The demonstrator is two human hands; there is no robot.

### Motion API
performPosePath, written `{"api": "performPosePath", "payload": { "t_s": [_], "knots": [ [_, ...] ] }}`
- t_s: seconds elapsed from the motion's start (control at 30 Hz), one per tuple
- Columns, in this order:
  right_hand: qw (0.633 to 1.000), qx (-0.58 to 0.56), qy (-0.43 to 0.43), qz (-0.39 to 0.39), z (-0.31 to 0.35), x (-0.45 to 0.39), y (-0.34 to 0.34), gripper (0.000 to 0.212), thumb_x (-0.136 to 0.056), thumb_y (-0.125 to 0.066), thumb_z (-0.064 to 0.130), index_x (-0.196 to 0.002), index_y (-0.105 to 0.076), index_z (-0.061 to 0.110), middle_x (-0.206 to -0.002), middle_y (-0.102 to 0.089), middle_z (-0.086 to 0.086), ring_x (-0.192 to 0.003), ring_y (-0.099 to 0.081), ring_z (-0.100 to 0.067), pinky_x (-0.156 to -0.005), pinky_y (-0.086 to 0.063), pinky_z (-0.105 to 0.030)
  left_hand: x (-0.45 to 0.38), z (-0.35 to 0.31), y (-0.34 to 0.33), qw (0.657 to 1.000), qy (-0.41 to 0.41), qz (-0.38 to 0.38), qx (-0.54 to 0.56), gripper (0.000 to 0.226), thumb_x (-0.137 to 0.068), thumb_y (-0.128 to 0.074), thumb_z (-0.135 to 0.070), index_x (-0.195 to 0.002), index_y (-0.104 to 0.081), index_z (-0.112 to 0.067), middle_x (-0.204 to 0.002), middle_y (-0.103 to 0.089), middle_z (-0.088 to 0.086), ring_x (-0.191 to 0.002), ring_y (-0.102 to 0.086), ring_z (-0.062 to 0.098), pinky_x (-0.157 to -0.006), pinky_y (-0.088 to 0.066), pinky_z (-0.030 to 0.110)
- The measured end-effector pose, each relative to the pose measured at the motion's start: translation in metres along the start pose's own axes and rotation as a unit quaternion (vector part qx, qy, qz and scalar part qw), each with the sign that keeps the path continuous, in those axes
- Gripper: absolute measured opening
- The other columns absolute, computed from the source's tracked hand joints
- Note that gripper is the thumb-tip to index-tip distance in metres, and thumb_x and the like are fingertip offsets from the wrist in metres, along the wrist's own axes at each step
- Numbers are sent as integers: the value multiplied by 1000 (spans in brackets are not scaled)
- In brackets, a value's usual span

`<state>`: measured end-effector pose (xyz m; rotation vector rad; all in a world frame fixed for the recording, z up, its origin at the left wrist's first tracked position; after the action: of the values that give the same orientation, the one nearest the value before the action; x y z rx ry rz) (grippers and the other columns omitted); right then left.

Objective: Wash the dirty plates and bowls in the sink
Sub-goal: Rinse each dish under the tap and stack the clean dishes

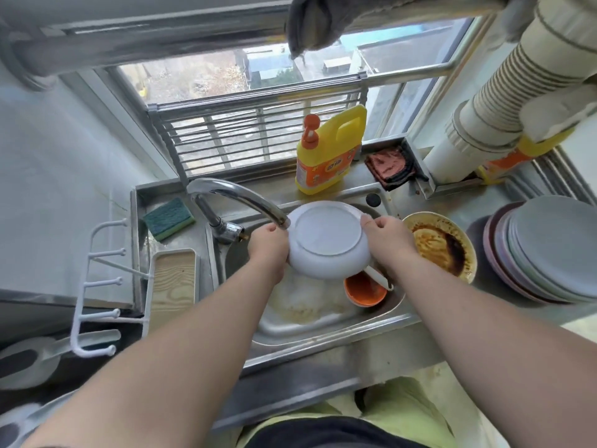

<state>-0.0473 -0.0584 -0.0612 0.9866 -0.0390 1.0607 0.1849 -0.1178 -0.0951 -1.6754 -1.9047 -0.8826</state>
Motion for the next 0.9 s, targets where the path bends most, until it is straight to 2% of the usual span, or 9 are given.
{"api": "performPosePath", "payload": {
  "t_s": [0.07,0.13,0.3,0.43,0.53,0.63,0.73,0.8,0.9],
  "knots": [
    [999,-18,-38,18,-4,-5,-5,45,-97,-52,55,-81,-66,15,-86,-65,-7,-83,-60,-30,-66,-42,-35,-4,-2,-2,999,41,23,-16,18,-94,-66,-31,-87,-75,-17,-94,-71,3,-79,-63,23,-72,-59,32],
    [994,-61,-87,34,-8,-11,-15,44,-86,-55,50,-90,-69,9,-85,-67,-13,-73,-63,-32,-63,-47,-34,-7,3,0,994,103,37,22,22,-98,-68,-33,-109,-74,-15,-96,-74,0,-76,-70,20,-62,-61,29],
    [971,-161,-160,71,3,-13,-38,15,-84,-60,23,-83,-61,8,-70,-56,-12,-51,-48,-22,-46,-33,-23,-15,22,22,956,261,2,132,16,-93,-79,-30,-91,-71,-16,-64,-68,-3,-38,-62,13,-33,-45,19],
    [956,-225,-166,90,26,-16,-58,11,-89,-51,6,-87,-58,14,-64,-50,-8,-40,-41,-17,-41,-26,-20,-16,38,38,903,325,-28,280,21,-87,-86,-29,-97,-72,-15,-81,-70,-3,-53,-65,12,-33,-46,20],
    [940,-283,-151,115,36,-13,-77,20,-90,-57,1,-101,-64,16,-74,-60,-11,-45,-48,-16,-45,-34,-22,-10,46,40,856,324,-44,400,17,-89,-83,-15,-104,-75,-17,-92,-76,-11,-71,-68,9,-35,-47,20],
    [928,-301,-182,120,27,-11,-98,7,-92,-69,13,-95,-74,8,-78,-68,-10,-57,-60,-20,-50,-48,-25,1,51,35,871,275,0,407,16,-104,-65,-14,-120,-68,-17,-78,-77,1,-78,-69,16,-43,-58,35],
    [923,-308,-212,91,8,-15,-111,28,-89,-63,31,-107,-74,15,-101,-76,-8,-82,-71,-29,-74,-62,-42,12,68,41,906,248,80,332,18,-110,-53,-11,-125,-62,-13,-106,-71,11,-96,-69,25,-58,-64,44],
    [914,-329,-225,72,-2,-20,-110,29,-92,-54,28,-115,-71,19,-114,-73,-8,-97,-70,-32,-89,-60,-46,19,79,56,925,239,154,252,11,-105,-57,-4,-110,-64,-11,-114,-71,14,-106,-69,27,-80,-63,48],
    [911,-335,-231,73,-8,-22,-99,27,-94,-51,25,-109,-73,21,-112,-71,-7,-93,-68,-30,-75,-55,-37,16,78,74,937,226,203,174,15,-93,-68,-3,-104,-69,-13,-110,-73,12,-101,-71,27,-93,-57,48]
  ]
}}
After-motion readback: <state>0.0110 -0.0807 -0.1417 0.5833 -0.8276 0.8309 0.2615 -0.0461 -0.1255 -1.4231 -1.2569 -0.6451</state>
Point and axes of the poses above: each hand's wrist, its own x-axis away from the middle knuckle, its own y-axis out of the back of the hand, z = x × y, the point moved 2 cm from there along -x, towards the middle knuckle
